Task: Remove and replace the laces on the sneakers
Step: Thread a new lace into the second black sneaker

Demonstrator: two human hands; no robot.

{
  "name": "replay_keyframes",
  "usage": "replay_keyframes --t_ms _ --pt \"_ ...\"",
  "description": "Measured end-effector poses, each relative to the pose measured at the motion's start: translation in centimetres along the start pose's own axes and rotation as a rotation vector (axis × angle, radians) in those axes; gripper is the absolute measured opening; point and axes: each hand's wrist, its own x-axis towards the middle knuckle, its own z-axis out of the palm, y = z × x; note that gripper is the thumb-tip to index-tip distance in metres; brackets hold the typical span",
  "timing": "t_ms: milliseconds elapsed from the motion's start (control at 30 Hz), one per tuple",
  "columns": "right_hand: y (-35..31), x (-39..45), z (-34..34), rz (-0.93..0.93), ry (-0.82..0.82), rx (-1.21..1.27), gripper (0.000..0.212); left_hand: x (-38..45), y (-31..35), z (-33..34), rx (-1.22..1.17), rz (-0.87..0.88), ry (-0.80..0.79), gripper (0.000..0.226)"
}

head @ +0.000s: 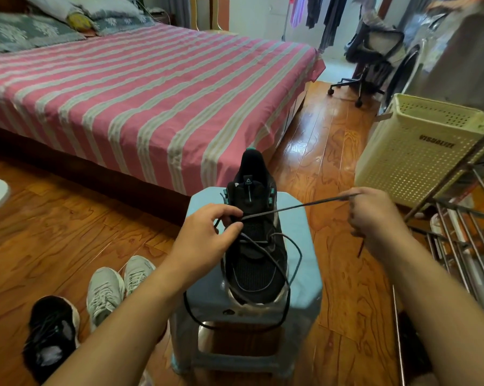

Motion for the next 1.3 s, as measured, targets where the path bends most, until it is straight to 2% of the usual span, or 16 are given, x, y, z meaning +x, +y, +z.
replay_keyframes --t_ms 67,100,133,200,233,267,333,367,467,500,567,667,733,900,1100,1300 --pt "-0.6 -0.1 -1.4 0.188 -0.045 0.580 0.033 -0.1 0.1 0.1 0.038 0.004 -0.018 0.016" --pt "-0.8 -0.5 -2.5 0.220 -0.037 0.779 0.030 -0.1 0.2 0.2 0.053 0.003 -0.015 0.014" --pt "-0.6 -0.5 -3.9 0.199 0.027 0.858 0.027 0.0 0.3 0.2 0.062 -0.001 -0.012 0.013" --pt "0.0 -0.6 -6.3 0.066 0.225 0.823 0.023 0.0 0.5 0.2 0.061 -0.012 -0.012 0.011" --pt "0.4 -0.4 -7.0 0.088 0.276 0.881 0.027 0.0 0.6 0.2 0.052 -0.018 -0.014 0.011" --pt "0.5 -0.3 -6.8 0.140 0.289 0.843 0.031 0.1 0.7 0.2 0.033 -0.029 -0.019 0.011" --pt "-0.2 -1.7 -4.6 -0.052 0.213 0.285 0.032 0.1 0.8 0.2 -0.014 -0.059 -0.030 0.012" --pt "-1.3 -2.7 -2.6 -0.229 0.088 0.047 0.035 0.1 0.8 0.2 -0.031 -0.069 -0.034 0.013" --pt "-3.3 -7.3 3.1 -0.663 -0.313 -0.381 0.041 0.0 1.2 0.3 -0.038 -0.075 -0.030 0.013" --pt "-3.1 -8.0 4.4 -0.746 -0.351 -0.510 0.039 0.1 1.2 0.3 -0.037 -0.075 -0.022 0.013" --pt "-2.2 -8.1 6.0 -0.796 -0.314 -0.684 0.033 0.1 1.3 0.4 -0.058 -0.089 -0.014 0.015" --pt "-1.8 -8.1 6.8 -0.840 -0.212 -0.770 0.014 0.2 1.1 0.3 -0.144 -0.111 -0.012 0.028" --pt "-1.7 -7.4 6.7 -0.815 -0.152 -0.803 0.013 0.1 1.1 0.2 -0.179 -0.127 0.008 0.035" --pt "-0.9 -6.9 6.2 -0.715 -0.229 -0.698 0.027 0.3 0.9 0.3 -0.277 -0.184 0.022 0.060" --pt "-0.7 -7.6 6.5 -0.725 -0.204 -0.686 0.015 0.3 1.1 0.9 -0.291 -0.187 0.027 0.075" --pt "-2.0 -3.9 0.2 -0.518 0.165 -0.531 0.010 0.1 1.0 0.5 -0.085 -0.098 0.077 0.075"
